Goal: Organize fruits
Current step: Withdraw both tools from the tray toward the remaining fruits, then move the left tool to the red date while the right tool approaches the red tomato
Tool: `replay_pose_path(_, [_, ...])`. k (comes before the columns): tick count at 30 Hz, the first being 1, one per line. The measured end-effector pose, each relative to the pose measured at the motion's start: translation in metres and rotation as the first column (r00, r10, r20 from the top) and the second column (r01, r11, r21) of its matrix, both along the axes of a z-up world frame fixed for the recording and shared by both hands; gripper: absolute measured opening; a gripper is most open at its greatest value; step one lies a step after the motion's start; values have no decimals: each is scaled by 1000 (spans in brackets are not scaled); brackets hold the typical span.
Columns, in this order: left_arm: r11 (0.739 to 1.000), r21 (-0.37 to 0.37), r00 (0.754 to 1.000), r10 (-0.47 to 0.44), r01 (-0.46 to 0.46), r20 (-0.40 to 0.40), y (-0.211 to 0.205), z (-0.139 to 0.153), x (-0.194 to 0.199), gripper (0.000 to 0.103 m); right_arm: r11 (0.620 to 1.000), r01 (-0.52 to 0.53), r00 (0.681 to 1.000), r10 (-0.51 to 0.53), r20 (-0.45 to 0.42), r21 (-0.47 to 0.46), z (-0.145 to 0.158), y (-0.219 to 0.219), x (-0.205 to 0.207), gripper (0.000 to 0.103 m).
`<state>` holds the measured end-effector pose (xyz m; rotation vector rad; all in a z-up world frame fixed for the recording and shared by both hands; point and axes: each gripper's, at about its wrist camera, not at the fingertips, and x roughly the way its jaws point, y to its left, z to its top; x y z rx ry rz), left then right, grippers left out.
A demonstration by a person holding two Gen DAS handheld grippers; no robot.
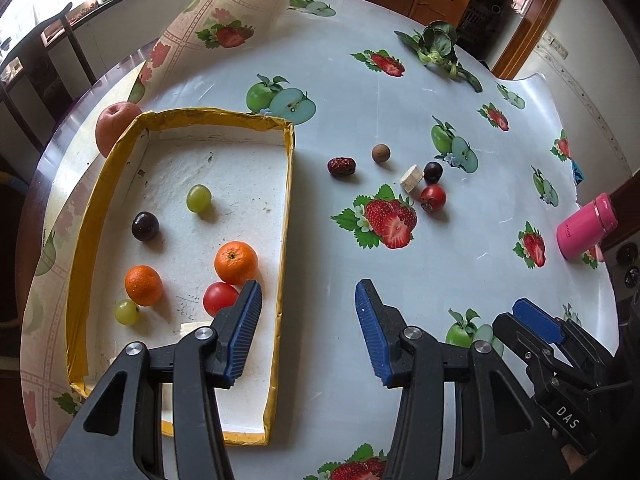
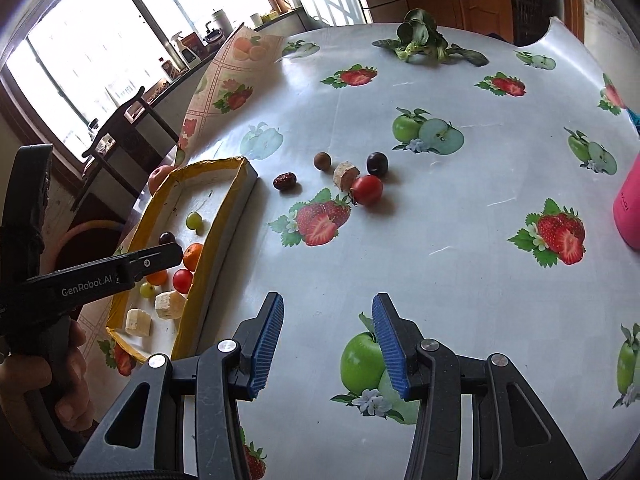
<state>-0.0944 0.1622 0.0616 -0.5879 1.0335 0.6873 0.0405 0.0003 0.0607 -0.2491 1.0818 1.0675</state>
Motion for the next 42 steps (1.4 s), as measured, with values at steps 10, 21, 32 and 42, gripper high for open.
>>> replay_pose_path(10, [1000,-23,1000,-11,10,-9,-4,-7,10,47,1000,15,1000,-15,-13,0,-7,-5,9,48])
replay_pose_path(21, [995,-93,1000,-19,19,-1,1,-24,31,47,1000,24,999,-25,-21,-5,-13,3,22,48])
replay_pose_path(32, [994,-109,999,-36,33,-28,16,-40,62,47,1000,22,999,-23,-32,-16,-25,22,41,48])
replay_pose_path(42, [993,-115,999,-16,10,-50,47,-59,94,47,999,14,999,-15,-28,-37,-38,63,70,48])
